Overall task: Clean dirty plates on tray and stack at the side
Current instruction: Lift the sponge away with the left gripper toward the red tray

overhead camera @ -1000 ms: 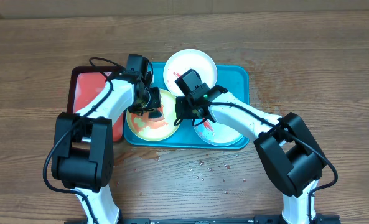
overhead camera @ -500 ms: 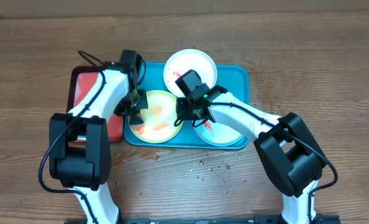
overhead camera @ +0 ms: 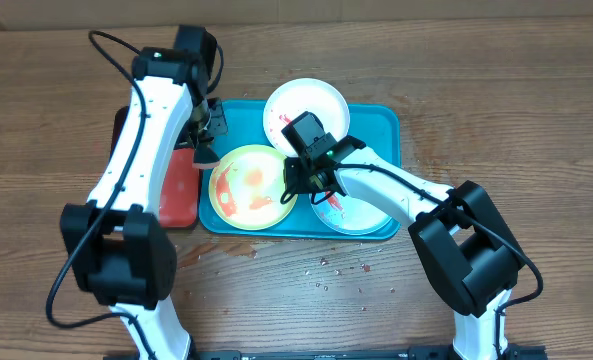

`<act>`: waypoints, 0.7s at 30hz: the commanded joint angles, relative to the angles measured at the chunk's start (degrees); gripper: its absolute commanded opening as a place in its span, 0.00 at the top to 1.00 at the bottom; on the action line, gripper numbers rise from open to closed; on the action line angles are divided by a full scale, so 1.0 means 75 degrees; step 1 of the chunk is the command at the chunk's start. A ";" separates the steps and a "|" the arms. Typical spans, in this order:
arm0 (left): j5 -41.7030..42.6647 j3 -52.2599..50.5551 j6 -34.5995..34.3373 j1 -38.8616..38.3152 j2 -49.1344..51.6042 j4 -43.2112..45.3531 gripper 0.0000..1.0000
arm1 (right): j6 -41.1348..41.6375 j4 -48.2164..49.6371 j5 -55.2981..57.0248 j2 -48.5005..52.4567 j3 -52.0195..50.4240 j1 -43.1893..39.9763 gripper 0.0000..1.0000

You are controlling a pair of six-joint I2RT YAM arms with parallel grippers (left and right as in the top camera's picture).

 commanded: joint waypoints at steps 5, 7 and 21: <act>0.0358 0.0271 -0.0047 0.0714 -0.1638 0.0050 0.96 | -0.0530 -0.0364 0.0044 -0.0530 0.0656 -0.0044 0.96; 0.0364 0.0271 -0.0055 0.1020 -0.1778 -0.0012 0.96 | -0.0664 -0.0411 0.0137 -0.0650 0.0720 -0.0047 0.96; 0.0874 0.0227 -0.0428 0.3165 -0.1786 -0.0277 0.96 | -0.1763 -0.1938 0.2177 -0.1218 0.1786 -0.0047 0.96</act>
